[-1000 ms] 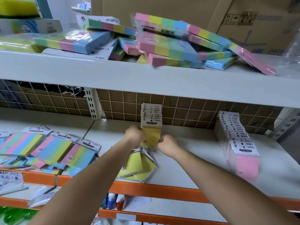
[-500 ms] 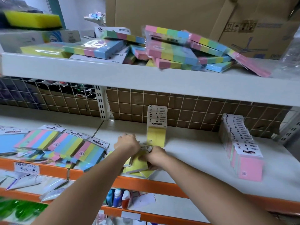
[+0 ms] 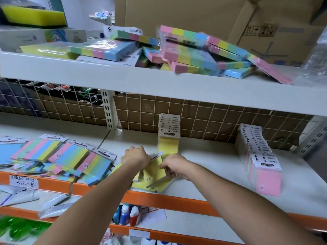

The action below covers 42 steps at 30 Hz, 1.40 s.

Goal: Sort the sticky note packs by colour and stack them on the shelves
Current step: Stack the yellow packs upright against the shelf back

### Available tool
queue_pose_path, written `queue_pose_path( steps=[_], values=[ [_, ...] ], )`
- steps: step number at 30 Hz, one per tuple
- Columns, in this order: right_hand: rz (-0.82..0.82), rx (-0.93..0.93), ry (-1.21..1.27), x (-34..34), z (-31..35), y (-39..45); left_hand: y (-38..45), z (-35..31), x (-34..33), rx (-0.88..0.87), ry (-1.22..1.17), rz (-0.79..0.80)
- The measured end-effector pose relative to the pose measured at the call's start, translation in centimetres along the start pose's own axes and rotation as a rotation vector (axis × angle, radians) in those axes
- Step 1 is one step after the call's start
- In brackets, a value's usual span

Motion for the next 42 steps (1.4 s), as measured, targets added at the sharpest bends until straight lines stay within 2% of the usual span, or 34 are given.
queue_pose_path(
  steps=[4, 9, 13, 15, 17, 19, 23, 29, 42],
  values=[
    [-0.006, 0.004, 0.095, 2.4, -0.1, 0.1, -0.1, -1.3, 0.6, 0.039, -0.031, -0.048],
    [-0.073, 0.094, 0.140, 4.6, -0.1, 0.1, 0.3, -2.4, 0.8, 0.076, -0.375, -0.038],
    [-0.177, 0.191, 0.199, 5.3, -0.2, 0.4, 0.7, -3.6, 0.5, -0.037, -0.646, 0.007],
    [-0.298, 0.221, 0.183, 5.3, -0.1, 1.0, 0.6, -4.1, 0.3, -0.136, -0.639, 0.016],
    [-0.442, 0.242, 0.049, 5.4, 0.1, 1.5, 0.7, -4.4, 0.0, -0.194, -0.644, 0.019],
    [-0.519, 0.228, -0.110, 5.4, 0.2, 1.9, 0.9, -4.7, -0.4, -0.200, -0.625, 0.054],
    [-0.589, 0.175, -0.226, 5.2, -0.5, 3.0, 0.8, -5.1, -1.5, -0.174, -0.334, 0.142],
    [-0.547, 0.115, -0.269, 3.7, -2.0, 4.6, 0.5, -5.2, -3.7, -0.162, -0.276, 0.256],
    [-0.561, 0.044, -0.378, 2.0, -2.0, 6.5, 1.8, -5.1, -3.6, -0.060, -0.447, 0.256]
  ],
)
Point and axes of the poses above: each hand's wrist, its own y-axis towards the middle knuckle, its own x-axis out of the back of the hand, z = x × y, the point moved 1 cm from there along y, towards the middle knuckle, and after that the axes turned 1 degree about -x, right-handed, at the moved point
